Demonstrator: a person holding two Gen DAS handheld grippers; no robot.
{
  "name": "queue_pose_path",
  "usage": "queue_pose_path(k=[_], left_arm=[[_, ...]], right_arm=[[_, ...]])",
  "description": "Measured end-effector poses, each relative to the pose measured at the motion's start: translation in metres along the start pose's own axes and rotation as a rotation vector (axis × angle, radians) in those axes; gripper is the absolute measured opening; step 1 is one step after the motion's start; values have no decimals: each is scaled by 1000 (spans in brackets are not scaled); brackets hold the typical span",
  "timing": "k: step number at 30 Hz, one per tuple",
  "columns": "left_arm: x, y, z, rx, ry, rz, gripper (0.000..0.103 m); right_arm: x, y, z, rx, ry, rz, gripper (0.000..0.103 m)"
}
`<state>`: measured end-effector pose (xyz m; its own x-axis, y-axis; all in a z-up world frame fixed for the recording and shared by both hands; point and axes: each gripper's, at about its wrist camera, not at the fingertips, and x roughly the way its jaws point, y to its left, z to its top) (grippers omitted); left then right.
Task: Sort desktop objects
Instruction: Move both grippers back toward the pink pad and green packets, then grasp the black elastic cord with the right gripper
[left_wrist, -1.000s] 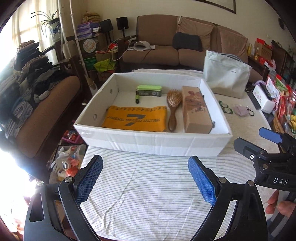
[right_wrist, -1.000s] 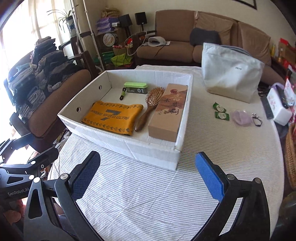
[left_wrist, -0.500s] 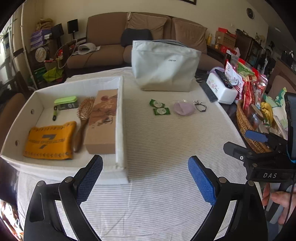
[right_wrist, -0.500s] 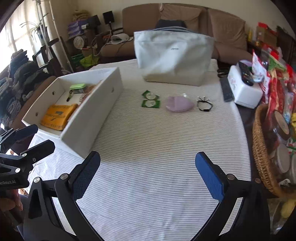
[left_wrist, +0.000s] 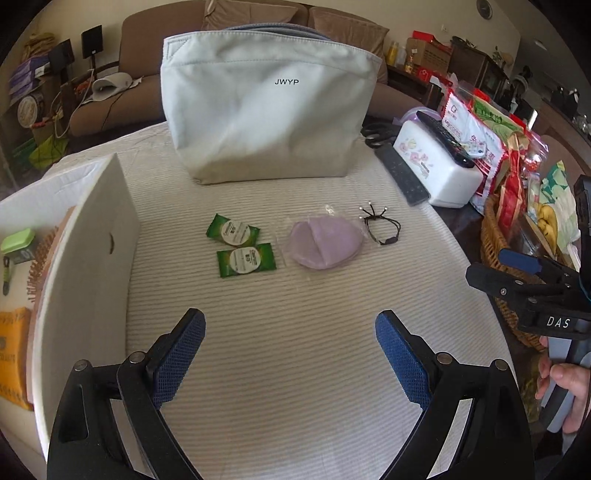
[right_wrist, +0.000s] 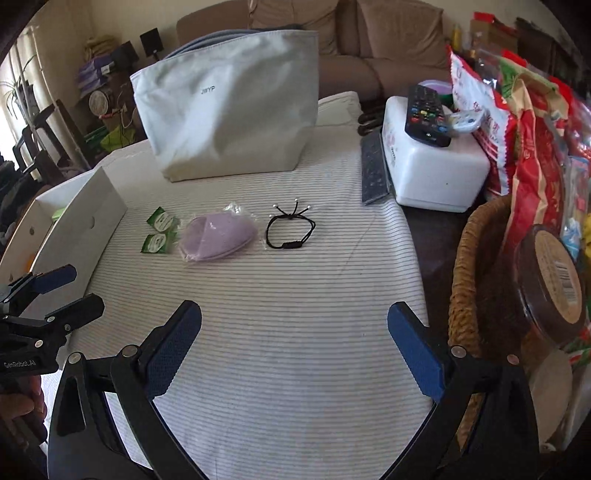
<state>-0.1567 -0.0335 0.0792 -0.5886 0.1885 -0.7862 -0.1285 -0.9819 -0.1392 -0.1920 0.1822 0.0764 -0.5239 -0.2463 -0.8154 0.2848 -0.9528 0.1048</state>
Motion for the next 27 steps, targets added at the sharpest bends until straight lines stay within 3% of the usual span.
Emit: queue_pose_path(k=[6,11,16,20,25,27], left_arm=[[35,2,22,-15,-10,-27,96],[43,17,26,-95,-32,-29,96],[49,26,26,-106,-34,3,96],[51,30,26,-107,-30,-6,96],[51,18,25,-75,-25,-54,96],[53,11,26,-63,-16,-66,96]], right_arm=[[42,-12,19,59,1,44,87],[73,-13,29,67,19,27,64],[97,-21,36,77,35,-14,56],[114,-24,37,81,68,-31,44],[119,-19,38,53,57,-46,41],[120,-15,40,31,63,-63,17]])
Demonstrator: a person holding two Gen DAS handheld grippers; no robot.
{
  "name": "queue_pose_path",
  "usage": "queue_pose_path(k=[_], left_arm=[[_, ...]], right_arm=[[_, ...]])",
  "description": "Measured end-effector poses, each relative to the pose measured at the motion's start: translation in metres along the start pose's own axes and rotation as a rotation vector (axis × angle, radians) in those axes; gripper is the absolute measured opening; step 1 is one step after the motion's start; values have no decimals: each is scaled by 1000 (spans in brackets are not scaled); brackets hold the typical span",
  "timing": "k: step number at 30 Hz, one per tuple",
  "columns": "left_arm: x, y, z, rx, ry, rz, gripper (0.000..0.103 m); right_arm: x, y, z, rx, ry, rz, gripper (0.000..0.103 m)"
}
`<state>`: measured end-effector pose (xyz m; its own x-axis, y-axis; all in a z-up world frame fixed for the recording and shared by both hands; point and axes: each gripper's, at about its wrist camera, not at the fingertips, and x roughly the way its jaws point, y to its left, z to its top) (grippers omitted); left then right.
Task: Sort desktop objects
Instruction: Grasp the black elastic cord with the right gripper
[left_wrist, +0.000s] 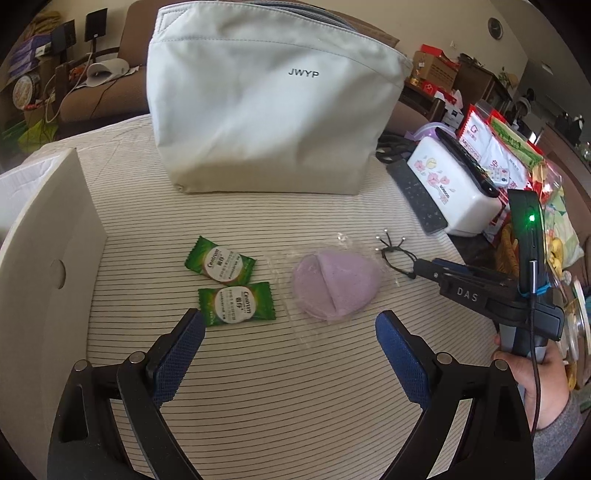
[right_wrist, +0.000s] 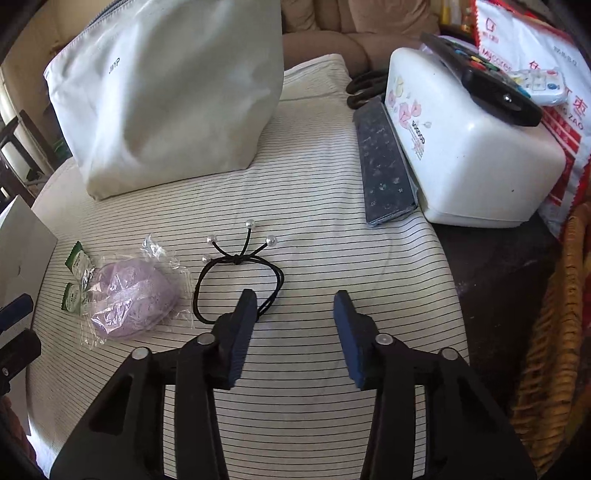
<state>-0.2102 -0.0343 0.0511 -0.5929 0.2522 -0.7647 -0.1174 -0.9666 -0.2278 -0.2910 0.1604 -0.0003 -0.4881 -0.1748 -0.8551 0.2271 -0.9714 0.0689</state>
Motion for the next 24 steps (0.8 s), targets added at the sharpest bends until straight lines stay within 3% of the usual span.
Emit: queue_pose_path(k=[1,7,9,11,15,17,18,19,20,24], left_arm=[[3,-3,0,1,9,3,96],[29,-11,9,18,72,41,96],[37,-13,12,25,83,43,95],[43,-15,15,38,86,65,89],[55,-17,18,38,116,71,54],[59,-19,18,41,121,75,48],[58,-20,19,38,112,78,40],[57,-20,19,30,104,66,14],[55,-20,19,18,97,50,7],[45,-18,20,-20,66,-1,6]], right_arm=[[1,2,1,-15,11,-6,3],[-3,7,3,-34,20,12,3],[-4,6,3,-34,21,15,7],[-5,5,3,-30,19,23,21],[-6,6,2,-40,-1,39,28],[-5,6,2,-45,-12,37,27],[-4,8,2,-57,-12,31,23],[-2,10,1,-75,-9,17,8],[-3,12,0,-91,-18,12,3],[-9,13,-5,-102,-45,-6,2]])
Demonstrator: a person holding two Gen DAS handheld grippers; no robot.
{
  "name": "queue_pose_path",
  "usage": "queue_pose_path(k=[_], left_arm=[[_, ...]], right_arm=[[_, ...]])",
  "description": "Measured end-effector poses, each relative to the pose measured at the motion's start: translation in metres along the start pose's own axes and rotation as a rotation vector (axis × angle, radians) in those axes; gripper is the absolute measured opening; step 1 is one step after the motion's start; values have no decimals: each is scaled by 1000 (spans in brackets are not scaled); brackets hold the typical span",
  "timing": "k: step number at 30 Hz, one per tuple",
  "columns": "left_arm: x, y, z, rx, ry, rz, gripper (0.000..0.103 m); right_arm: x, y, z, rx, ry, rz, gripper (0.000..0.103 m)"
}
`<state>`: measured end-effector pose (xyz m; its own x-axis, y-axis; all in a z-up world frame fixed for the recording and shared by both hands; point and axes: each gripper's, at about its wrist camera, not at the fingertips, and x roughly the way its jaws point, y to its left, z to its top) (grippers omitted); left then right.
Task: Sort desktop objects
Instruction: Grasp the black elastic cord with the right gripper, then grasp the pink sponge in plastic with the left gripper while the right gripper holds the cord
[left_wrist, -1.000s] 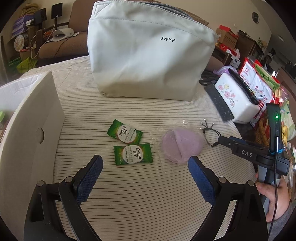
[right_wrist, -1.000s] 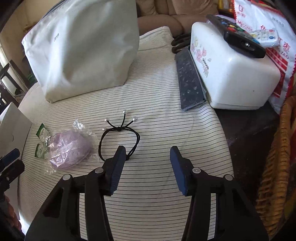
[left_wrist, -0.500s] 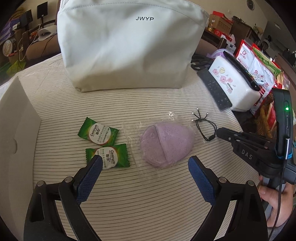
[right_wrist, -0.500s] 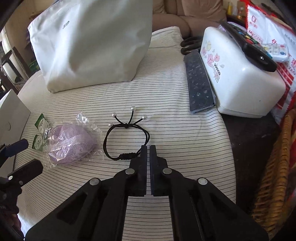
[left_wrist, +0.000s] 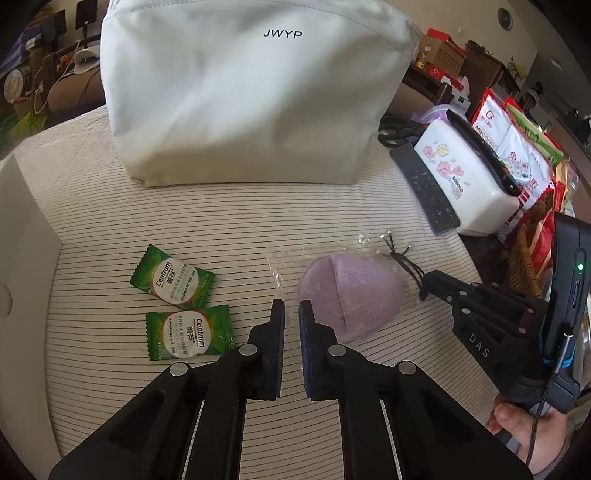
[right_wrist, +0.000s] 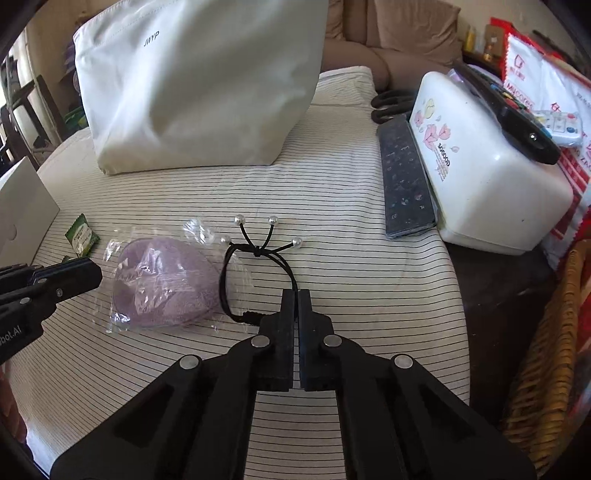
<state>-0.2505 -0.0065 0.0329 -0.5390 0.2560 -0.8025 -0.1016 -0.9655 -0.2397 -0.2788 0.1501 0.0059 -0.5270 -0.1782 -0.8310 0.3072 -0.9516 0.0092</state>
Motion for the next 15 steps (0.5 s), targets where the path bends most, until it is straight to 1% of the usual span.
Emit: queue_pose_path(k=[4,6,9,11,12,13,14,15], left_arm=[[-14,3,0,-19,-28,-32,5],[-20,4,-1,-29,-33,-65,5],[-28,2,-2,-15,-43,-55,5],[-23,3,1,-22,-20,-44,13],[-20,4,3,-27,-13,-28,28],[-17,4,4,-25,-11,-12,46],[-14,4,5,-18,-7,5,52],[-10,3,7,-8,-1,17,55]], right_arm=[[-19,-11,-3,41,-35,-1,2],[-31,-16,-4,60,-52,3,2],[-50,-22,-6,87,-69,17,2],[-61,-24,-10,106,-77,28,2],[-66,-25,-12,113,-81,34,2],[-72,-25,-14,119,-87,43,2],[-76,-26,-15,124,-90,48,2],[-81,-26,-17,127,-96,50,2]])
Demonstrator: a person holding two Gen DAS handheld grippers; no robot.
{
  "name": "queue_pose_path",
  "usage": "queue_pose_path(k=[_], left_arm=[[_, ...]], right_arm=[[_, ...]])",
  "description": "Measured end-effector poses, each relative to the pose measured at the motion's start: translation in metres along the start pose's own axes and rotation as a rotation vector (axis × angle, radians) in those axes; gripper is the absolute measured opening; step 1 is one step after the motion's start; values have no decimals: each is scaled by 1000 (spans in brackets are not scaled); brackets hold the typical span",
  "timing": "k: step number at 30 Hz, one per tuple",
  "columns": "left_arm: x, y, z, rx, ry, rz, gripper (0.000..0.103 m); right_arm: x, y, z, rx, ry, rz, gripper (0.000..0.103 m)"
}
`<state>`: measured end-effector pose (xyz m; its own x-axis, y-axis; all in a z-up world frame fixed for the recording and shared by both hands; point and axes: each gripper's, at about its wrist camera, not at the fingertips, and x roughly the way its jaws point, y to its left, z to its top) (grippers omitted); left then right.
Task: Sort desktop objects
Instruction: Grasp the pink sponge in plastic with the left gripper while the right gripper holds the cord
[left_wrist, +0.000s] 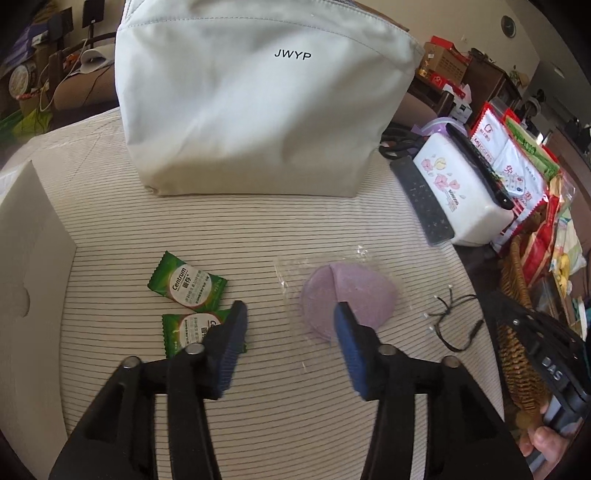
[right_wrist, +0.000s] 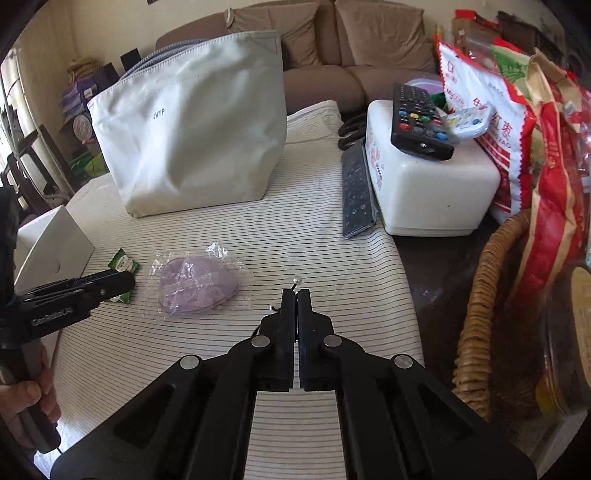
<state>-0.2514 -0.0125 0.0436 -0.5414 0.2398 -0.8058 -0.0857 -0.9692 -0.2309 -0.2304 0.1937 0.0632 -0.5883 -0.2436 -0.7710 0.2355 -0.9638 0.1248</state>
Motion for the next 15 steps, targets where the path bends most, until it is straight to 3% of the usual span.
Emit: queue_pose_path(k=[6,9,11,12,13,15], left_arm=[[27,-22,11,101,48,60,59],[34,-32,13,138,57,40,57],[38,-40,11,179,59,42,29],[41,-44,9,200,71,53,0],[43,-47,7,209,83,51,5],[45,-51,3,211,90,31,4]], right_arm=[[-17,6,-13,-9,-13,42,2],[-15,9,-22,-21,-6,64,2],[-10,10,-26,-20,2,75,2],[-8,10,-27,-15,5,80,2],[-7,9,-28,-11,7,86,2],[-3,8,-30,-1,9,95,2]])
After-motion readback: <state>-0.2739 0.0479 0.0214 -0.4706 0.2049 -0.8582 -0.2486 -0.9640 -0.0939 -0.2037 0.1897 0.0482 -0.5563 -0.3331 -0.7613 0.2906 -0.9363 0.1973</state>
